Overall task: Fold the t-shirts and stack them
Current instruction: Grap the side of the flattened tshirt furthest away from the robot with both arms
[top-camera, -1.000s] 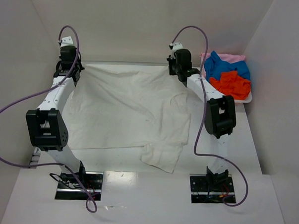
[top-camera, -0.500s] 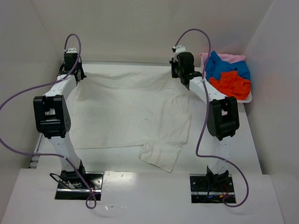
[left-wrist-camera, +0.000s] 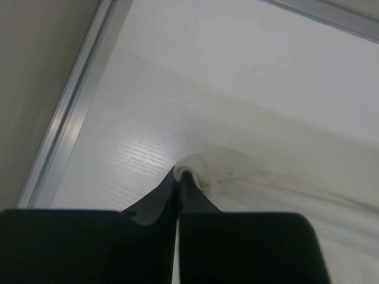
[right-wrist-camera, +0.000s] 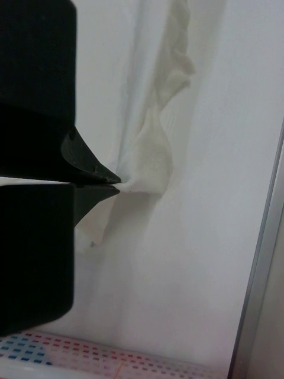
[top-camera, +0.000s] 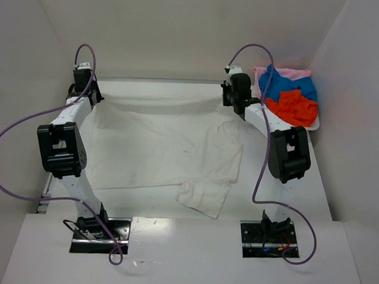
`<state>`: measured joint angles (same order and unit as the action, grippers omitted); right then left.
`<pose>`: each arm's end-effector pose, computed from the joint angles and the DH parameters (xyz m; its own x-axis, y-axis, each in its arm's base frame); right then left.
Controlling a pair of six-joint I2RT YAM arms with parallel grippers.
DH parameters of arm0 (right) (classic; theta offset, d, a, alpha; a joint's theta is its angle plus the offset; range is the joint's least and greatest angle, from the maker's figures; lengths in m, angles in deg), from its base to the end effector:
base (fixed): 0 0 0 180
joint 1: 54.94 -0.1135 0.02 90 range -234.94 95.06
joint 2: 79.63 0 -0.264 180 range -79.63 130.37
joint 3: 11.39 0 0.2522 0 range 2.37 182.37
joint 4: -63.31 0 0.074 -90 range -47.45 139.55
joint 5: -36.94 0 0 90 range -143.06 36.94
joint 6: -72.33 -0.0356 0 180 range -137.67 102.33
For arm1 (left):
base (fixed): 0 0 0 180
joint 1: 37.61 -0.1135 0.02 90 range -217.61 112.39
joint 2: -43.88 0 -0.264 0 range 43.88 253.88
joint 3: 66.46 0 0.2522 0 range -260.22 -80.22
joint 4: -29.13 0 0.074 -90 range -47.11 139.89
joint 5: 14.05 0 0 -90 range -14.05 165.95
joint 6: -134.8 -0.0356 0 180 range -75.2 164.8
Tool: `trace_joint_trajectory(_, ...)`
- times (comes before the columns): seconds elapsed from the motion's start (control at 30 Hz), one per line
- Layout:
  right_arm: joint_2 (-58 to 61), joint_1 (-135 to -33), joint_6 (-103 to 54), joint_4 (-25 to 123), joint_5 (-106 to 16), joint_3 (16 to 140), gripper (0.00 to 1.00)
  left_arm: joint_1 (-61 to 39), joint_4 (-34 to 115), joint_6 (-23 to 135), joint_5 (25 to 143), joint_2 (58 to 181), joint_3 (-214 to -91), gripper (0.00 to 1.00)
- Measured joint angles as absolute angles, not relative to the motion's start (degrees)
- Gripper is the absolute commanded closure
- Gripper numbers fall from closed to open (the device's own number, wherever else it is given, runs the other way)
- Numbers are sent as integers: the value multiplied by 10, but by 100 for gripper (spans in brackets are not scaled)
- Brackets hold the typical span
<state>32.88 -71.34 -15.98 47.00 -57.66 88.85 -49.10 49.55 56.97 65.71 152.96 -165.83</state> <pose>0.4456 0.1282 0.2514 -0.4524 -0.1638 -0.8766 -0.2273 0.9717 -0.0642 0.4389 0.0957 0.2657 -0.4078 -0.2946 -0.8643 -0.4426 0.8917 -0.0951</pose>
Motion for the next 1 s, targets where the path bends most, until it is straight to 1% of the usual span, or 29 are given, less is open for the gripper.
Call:
trace_joint_trajectory(0.27, 233, -683, -178, 481, -568, 807, 100, -512, 489, 583, 671, 1498, -1595, 100)
trace_joint_trajectory(0.73, 163, -679, -224, 493, -556, 674, 100, -528, 513, 616, 682, 1468, -1538, 100)
trace_joint_trajectory(1.0, 137, -672, -258, 498, -553, 642, 100, -532, 519, 630, 685, 1438, -1509, 100)
